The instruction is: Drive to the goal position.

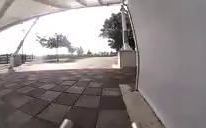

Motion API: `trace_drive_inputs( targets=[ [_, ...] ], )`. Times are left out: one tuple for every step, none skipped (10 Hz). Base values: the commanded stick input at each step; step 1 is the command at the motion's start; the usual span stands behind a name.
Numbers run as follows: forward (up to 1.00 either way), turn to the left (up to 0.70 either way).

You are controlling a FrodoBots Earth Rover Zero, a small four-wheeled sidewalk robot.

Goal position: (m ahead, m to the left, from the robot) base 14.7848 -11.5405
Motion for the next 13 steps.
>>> trace_drive_inputs(
  targets=[
    [0.50,0.50],
    [0.50,0.50],
    [0.50,0.50],
    [0.50,0.00],
    [0.50,0.00],
    [0.50,0.00],
    [0.50,0.00],
    [0.50,0.00],
    [0.50,0.00],
    [0.50,0.02],
    [0.50,0.03],
    [0.50,0.02],
    [0.50,0.18]
  ],
)
